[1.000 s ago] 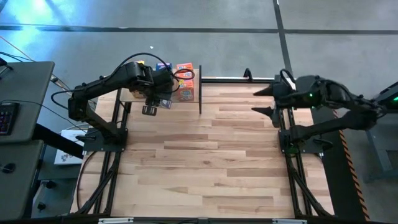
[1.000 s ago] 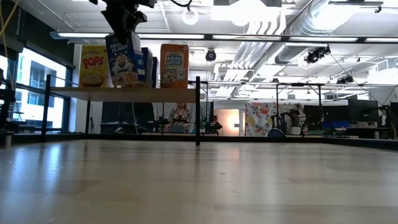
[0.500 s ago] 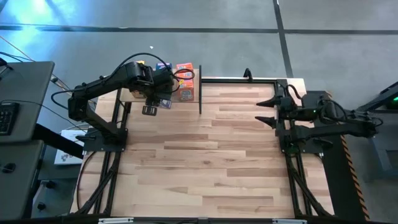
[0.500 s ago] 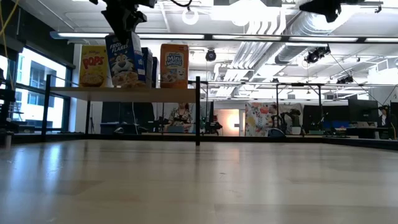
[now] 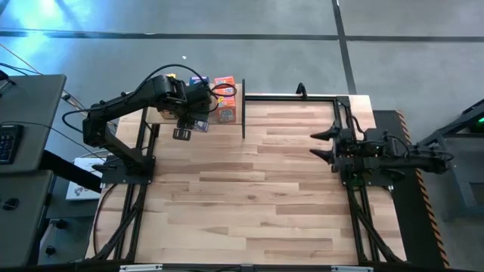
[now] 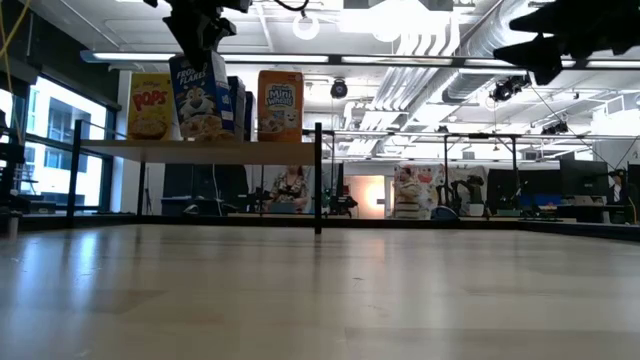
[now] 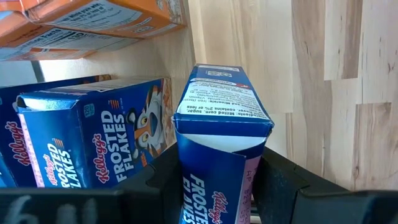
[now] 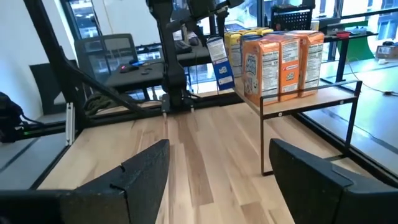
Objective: Stack cereal on shelf
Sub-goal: Put the blue cereal box on the shelf aligned with the other blue cereal boxes
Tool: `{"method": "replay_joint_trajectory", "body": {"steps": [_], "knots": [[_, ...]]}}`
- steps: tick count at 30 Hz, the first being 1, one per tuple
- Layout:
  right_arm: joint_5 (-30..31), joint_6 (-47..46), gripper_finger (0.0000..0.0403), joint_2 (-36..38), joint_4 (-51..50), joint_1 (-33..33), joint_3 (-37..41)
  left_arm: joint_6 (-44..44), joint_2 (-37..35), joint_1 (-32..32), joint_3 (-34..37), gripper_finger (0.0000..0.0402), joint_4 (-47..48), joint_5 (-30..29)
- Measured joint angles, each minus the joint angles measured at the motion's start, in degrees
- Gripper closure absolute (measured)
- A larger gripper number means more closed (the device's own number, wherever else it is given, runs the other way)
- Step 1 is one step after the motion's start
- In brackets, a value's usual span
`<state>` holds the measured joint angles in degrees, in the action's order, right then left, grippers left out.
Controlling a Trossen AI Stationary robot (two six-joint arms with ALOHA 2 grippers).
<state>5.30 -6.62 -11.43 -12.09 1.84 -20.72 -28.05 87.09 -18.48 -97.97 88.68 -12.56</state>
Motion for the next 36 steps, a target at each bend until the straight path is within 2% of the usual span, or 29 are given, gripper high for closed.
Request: {"method": "replay_joint_trajectory", "body": {"steps": [7,18,29,36], "knots": [[-0.09,-2.18,0.0134,3.94,0.78,-0.01,5.79,0.00,0.00,0.00,0.00,0.0257,0.00,0.00],[-1.04,-5.89,0.0134,7.19,7.22,-0.01,15.00,-0.12,0.00,-0.79,0.00,0.0257,-0.04,-1.08],[-1.95,-8.20,0.0134,7.36,6.61,0.01,16.01,-0.76,0.02,-3.02,0.00,0.0257,-2.88,-1.73],[-1.92,-8.10,0.0134,7.34,1.32,0.00,16.01,-1.65,0.02,-3.28,0.00,0.0257,-2.93,-2.92]]}}
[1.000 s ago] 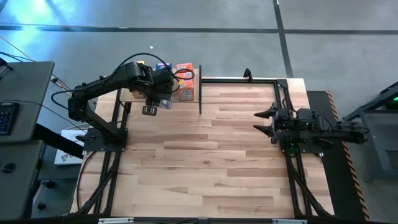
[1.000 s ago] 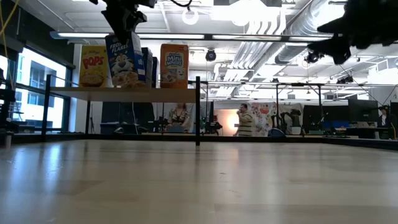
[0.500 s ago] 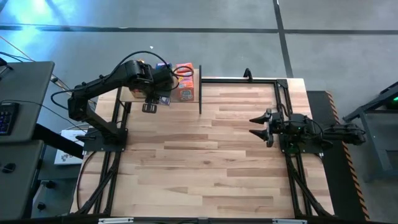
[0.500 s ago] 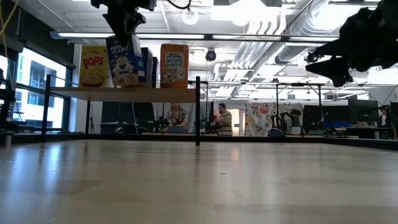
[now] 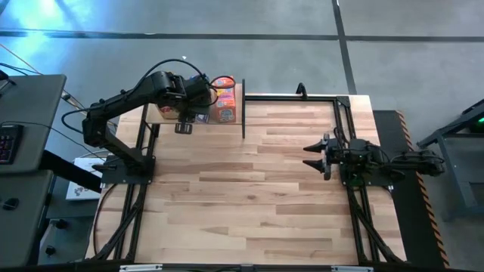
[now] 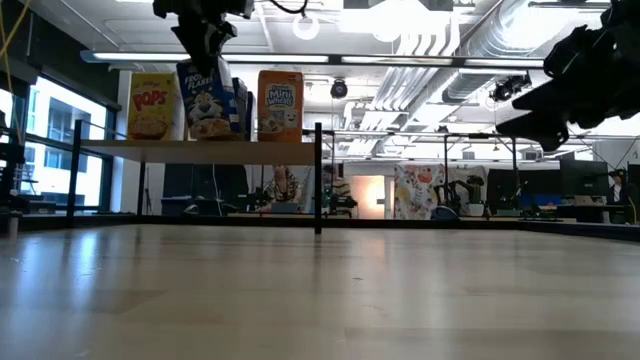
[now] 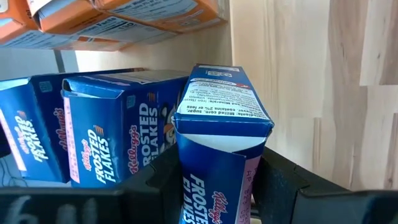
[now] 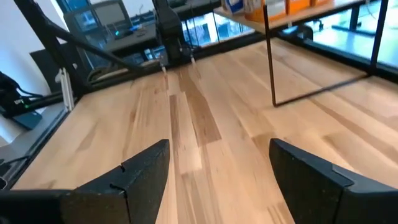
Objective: Stack cereal on shelf
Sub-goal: Put the blue cereal box on the shelf aligned with the other blue cereal boxes
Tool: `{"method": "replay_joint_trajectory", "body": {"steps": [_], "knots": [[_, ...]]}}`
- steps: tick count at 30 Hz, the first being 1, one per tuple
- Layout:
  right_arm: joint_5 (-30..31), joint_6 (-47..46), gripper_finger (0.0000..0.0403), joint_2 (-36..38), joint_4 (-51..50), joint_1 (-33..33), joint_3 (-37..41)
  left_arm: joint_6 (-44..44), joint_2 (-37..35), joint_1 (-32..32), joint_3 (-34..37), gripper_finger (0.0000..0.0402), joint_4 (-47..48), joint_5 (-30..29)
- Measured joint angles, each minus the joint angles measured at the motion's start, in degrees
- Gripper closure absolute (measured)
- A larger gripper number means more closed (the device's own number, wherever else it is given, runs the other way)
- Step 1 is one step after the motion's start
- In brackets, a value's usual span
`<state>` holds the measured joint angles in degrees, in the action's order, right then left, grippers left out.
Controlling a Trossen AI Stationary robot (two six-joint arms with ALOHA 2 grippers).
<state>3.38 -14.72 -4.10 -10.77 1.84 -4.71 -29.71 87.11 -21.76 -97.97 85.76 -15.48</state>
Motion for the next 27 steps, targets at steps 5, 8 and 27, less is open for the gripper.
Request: {"method": "replay_joint_trajectory", "body": {"steps": [5,8,27], "knots": [[0.00,-0.24,0.0134,0.00,-0.89,0.01,0.00,-0.09,0.00,0.02,0.00,0.0257,-0.02,-0.14],[0.00,0.20,0.0134,0.00,-0.96,0.00,0.00,0.04,0.00,0.02,0.00,0.0257,-0.04,-0.14],[0.00,-0.26,0.0134,0.00,-1.06,-0.01,-0.02,-0.47,1.77,-0.11,0.07,0.0257,-0.31,-2.49]]}}
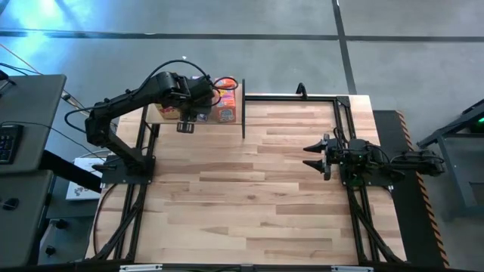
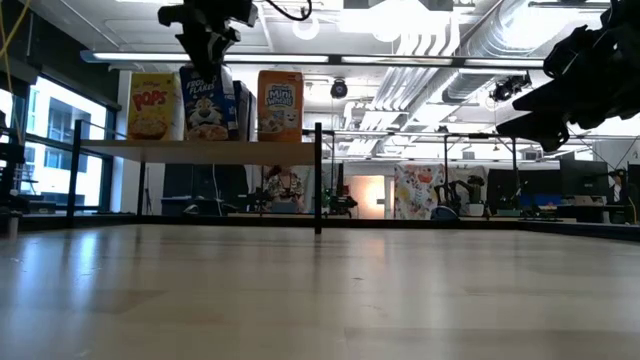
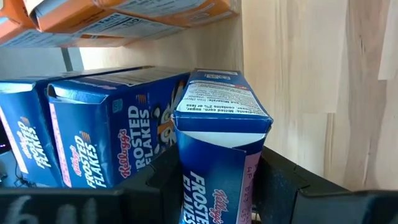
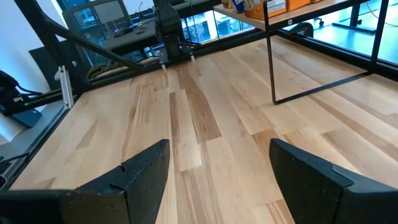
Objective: Stack cereal on shelf
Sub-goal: Put the blue cereal box on the shelf aligned with the other blue cereal boxes
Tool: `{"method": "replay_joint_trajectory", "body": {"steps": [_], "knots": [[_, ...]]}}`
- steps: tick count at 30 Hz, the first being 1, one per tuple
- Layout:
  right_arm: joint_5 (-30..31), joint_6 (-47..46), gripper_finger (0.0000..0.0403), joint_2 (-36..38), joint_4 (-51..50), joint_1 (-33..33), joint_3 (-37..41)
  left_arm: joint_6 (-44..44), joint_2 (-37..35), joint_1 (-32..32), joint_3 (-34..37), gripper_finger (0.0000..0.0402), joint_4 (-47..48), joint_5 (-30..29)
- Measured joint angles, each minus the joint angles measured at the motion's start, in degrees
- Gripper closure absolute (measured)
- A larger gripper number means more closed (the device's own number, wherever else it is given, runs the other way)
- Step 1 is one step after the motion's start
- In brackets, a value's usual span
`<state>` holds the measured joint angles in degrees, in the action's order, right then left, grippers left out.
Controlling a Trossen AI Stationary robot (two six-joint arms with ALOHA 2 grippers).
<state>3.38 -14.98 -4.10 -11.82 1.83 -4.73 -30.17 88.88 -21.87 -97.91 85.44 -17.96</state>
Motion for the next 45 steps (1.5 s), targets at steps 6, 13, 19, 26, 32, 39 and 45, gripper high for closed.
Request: {"method": "replay_joint_trajectory", "body": {"steps": [6,13,19,26,32,39,45], "knots": [[0.00,0.00,0.0134,0.00,-0.01,0.01,0.00,1.31,0.00,0.00,-0.02,0.0257,0.12,0.05],[0.02,0.00,0.0134,0.00,-0.03,0.00,0.00,1.17,0.00,-0.10,-0.02,0.0257,0.12,0.10],[0.02,0.00,0.0134,0.00,-0.03,0.00,0.00,0.58,0.32,-0.37,-0.07,0.0257,-0.47,0.42],[0.02,0.00,0.0134,0.00,-0.03,0.02,0.00,0.59,0.37,-0.35,-0.07,0.0257,-1.06,1.08],[0.02,0.00,0.0134,0.00,-0.05,0.01,0.00,0.50,0.37,-0.37,-0.07,0.0257,-1.14,1.01],[0.02,0.00,0.0134,0.00,-0.03,0.00,0.00,0.03,0.37,-0.63,-0.07,0.0257,-1.47,0.95],[0.02,0.00,0.0134,0.00,-0.05,0.02,0.00,-0.04,0.37,-0.63,-0.07,0.0257,-1.59,1.11]]}}
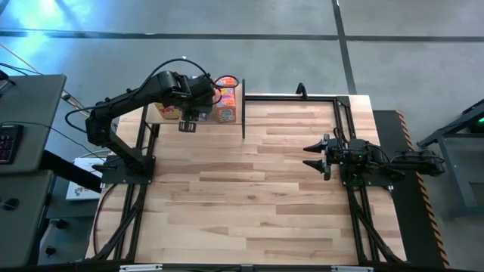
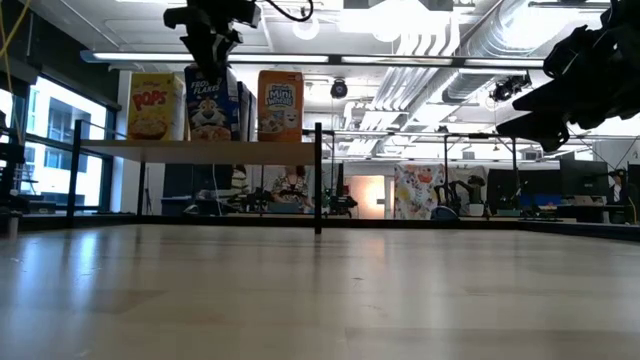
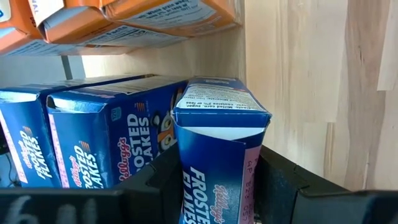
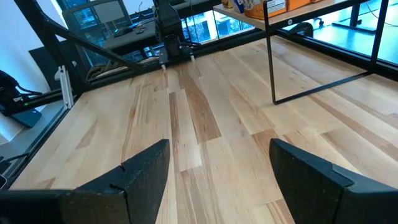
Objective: Stack cereal on shelf
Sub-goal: Put the blue cereal box on the shelf aligned with the other blue cereal boxes
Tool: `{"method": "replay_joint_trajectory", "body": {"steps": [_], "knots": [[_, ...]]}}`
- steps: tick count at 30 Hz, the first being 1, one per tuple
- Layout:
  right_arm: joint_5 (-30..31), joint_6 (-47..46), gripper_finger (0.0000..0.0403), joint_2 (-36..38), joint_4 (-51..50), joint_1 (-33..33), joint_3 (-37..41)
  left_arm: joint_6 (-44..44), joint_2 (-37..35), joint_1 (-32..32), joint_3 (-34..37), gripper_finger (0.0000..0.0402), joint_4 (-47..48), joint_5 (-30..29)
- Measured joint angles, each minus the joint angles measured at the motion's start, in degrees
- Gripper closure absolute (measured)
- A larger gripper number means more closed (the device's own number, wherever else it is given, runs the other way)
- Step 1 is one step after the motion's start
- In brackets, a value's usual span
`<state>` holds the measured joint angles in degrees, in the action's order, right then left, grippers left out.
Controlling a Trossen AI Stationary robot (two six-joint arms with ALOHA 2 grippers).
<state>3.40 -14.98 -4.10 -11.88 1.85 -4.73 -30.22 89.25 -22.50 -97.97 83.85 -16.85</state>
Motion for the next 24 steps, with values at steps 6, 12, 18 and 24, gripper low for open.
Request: {"method": "replay_joint_trajectory", "body": {"steps": [6,12,18,24], "knots": [[0.00,0.00,0.0134,0.00,0.00,-0.01,-0.01,0.04,0.00,0.00,0.00,0.0248,-0.02,0.10],[0.00,0.00,0.0134,0.00,0.00,0.00,0.00,0.07,0.00,0.00,0.00,0.0221,-0.20,0.06],[0.00,0.00,0.0134,0.00,0.01,-0.02,-0.02,0.66,0.00,-0.21,0.00,0.0203,-0.26,-0.40],[0.02,0.00,0.0134,-0.01,0.01,0.00,-0.01,1.49,0.00,-0.97,0.00,0.0185,-0.92,-0.43]]}}
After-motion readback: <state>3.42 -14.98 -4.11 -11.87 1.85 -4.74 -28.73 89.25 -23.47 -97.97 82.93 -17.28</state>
